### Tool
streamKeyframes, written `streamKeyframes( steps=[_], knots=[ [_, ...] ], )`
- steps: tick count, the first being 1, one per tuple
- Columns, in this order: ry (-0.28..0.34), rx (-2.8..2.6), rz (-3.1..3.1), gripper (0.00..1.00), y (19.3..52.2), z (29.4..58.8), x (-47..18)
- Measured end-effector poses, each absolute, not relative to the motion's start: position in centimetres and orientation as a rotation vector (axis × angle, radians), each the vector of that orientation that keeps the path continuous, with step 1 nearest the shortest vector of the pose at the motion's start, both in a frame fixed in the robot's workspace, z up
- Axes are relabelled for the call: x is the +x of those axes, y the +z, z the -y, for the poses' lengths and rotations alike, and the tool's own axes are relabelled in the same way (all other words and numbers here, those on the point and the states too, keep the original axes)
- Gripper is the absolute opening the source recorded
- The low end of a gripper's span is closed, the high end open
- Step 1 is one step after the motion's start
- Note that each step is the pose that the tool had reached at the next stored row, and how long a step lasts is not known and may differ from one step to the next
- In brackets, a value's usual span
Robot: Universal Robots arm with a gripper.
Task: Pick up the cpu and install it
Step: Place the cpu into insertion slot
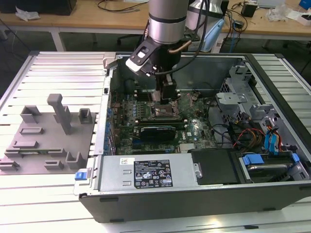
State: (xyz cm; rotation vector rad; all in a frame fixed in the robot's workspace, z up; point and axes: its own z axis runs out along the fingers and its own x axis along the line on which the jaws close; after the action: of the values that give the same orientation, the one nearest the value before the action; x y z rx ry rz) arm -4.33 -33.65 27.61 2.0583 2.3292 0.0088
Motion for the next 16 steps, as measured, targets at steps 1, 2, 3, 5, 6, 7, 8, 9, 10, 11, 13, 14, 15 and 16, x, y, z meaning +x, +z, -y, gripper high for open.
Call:
streamKeyframes(
  steps=[1, 2, 3, 5, 6, 7, 8, 9, 10, 11, 13, 14, 15, 16],
  knots=[
    [0.009, 2.058, -2.329, 0.55, 27.5, 33.6, -4.3],
    [0.009, 2.058, -2.329, 0.55, 27.3, 33.6, -4.3],
    [0.009, 2.058, -2.329, 0.55, 27.1, 33.6, -4.3],
    [0.009, 2.058, -2.329, 0.55, 26.8, 33.6, -4.3],
    [0.009, 2.058, -2.329, 0.55, 26.6, 33.6, -4.3],
    [0.009, 2.058, -2.329, 0.55, 26.5, 33.6, -4.3],
    [0.009, 2.058, -2.329, 0.55, 26.2, 33.6, -4.3],
    [0.009, 2.058, -2.329, 0.55, 26.0, 33.6, -4.3],
    [0.009, 2.058, -2.329, 0.55, 25.9, 33.6, -4.3],
    [0.009, 2.058, -2.329, 0.55, 25.8, 33.6, -4.3],
    [0.009, 2.058, -2.329, 0.55, 25.4, 33.6, -4.3],
    [0.009, 2.058, -2.329, 0.55, 25.3, 33.6, -4.3],
    [0.009, 2.058, -2.329, 0.55, 25.1, 33.6, -4.3],
    [0.009, 2.058, -2.329, 0.55, 25.0, 33.6, -4.3]
  ],
)
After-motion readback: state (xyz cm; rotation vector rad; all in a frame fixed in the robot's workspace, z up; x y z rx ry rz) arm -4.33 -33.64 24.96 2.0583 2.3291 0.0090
